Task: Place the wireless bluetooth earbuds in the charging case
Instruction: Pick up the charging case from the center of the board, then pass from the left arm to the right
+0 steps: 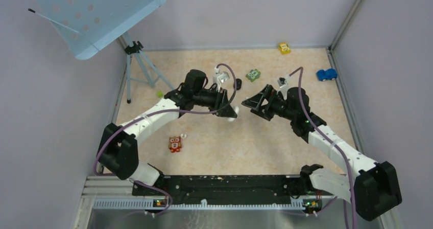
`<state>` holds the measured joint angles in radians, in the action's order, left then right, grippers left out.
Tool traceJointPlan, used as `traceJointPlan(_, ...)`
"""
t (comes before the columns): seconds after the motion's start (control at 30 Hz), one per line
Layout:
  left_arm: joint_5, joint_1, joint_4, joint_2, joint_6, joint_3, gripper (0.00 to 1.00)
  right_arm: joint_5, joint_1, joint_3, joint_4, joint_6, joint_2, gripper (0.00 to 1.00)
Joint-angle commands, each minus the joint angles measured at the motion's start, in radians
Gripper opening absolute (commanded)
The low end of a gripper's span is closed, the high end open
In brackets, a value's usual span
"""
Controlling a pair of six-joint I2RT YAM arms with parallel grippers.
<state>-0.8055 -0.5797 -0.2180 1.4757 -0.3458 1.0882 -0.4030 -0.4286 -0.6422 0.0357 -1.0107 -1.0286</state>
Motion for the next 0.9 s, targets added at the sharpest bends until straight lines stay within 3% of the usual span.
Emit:
traceJointPlan(0.0,-0.054,-0.006,0.071,-0.003,0.020,0.007,0.18,-0.108,0.006,-0.031,0.103,-0.075,-0.047,0.83)
traceJointPlan(0.6,-0.057,-0.028,0.010,0.017,0.092,0.050,0.19,-0.256,-0.058,-0.028,0.263,-0.138,-0.176,0.63)
traceJointPlan(0.87,-0.042,-0.031,-0.019,0.010,0.122,0.065,0.20,-0.275,-0.080,-0.007,0.333,-0.196,-0.219,0.35)
